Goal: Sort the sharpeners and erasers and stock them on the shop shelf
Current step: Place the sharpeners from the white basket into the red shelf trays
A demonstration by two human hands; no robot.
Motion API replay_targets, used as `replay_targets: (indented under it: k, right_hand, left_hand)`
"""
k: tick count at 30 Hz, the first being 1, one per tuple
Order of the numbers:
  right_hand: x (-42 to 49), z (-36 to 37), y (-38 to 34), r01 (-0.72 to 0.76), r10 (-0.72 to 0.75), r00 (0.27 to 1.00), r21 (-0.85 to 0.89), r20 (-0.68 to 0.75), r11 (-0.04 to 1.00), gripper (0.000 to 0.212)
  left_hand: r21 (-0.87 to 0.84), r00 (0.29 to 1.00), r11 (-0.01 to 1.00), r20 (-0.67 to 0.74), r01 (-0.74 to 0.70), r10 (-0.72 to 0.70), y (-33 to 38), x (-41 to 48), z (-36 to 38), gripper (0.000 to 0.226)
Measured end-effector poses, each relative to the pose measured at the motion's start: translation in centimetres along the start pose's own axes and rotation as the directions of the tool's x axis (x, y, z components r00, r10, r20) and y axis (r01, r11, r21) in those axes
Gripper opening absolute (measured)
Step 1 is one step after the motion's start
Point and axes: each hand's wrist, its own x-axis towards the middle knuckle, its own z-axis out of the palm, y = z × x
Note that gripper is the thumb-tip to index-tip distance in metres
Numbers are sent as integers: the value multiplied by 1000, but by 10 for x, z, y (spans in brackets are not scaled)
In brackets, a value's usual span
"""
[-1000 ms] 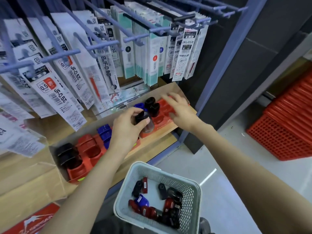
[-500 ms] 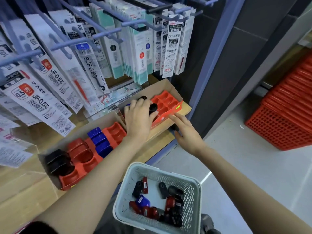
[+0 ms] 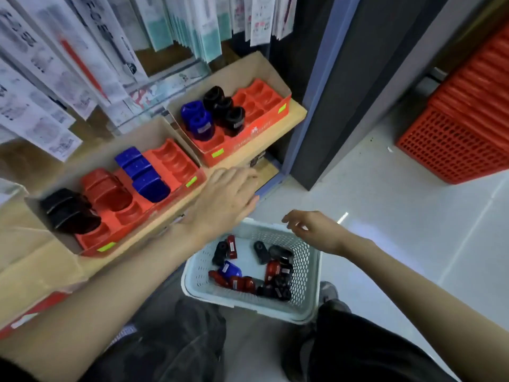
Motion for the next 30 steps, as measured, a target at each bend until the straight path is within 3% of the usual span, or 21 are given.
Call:
replay_targets:
  k: [1, 3, 5, 7, 9, 13, 18, 22, 24, 26, 30]
  right_hand:
    - [-1, 13, 5, -12, 12, 999, -7, 52, 1000, 31]
    - [2, 47, 16, -32, 31, 988, 7, 149, 999, 29]
    - [12, 80, 26, -65, 59, 979, 27, 193, 998, 32]
    - [22, 112, 34, -149, 137, 971, 46, 194, 988, 40]
    - [34, 142, 44, -233, 221, 960, 56, 172, 971, 49]
    - [64, 184, 59, -428, 428, 904, 23, 12, 903, 55]
    - [96, 215, 63, -515, 509, 856, -63, -92, 855, 66]
    - [103, 223, 60, -532, 517, 845, -119, -137, 838, 69]
    - [109, 225, 60, -525, 517, 847, -39, -125, 850, 70]
    - [115, 225, 57, -500, 517, 853, 167, -76, 850, 66]
    - [122, 225, 51, -474, 551, 835, 516, 6, 713, 51]
  left_hand:
    - [-115, 985, 993, 173, -2, 22, 4, -12, 9, 28]
    - [-260, 830, 943, 557, 208, -30, 6, -41, 40, 25]
    - [-273, 673, 873, 735, 404, -82, 4, -68, 80, 25]
    - [-246, 588, 802, 794, 544, -155, 4, -90, 116, 31]
    - [-207, 537, 707, 796, 676, -280, 6, -105, 146, 43]
    - [-82, 481, 553, 609, 829, -630, 16, -114, 188, 58]
    - [-81, 402, 423, 514, 902, -758, 31, -122, 233, 82]
    - [-31, 375, 414, 490, 910, -787, 27, -123, 250, 69]
    - [-47, 371, 403, 499, 914, -783, 28, -122, 254, 62]
    - [-56, 352, 378, 512, 924, -784, 27, -120, 257, 62]
    - [-132, 274, 245, 605, 960, -748, 23, -117, 259, 62]
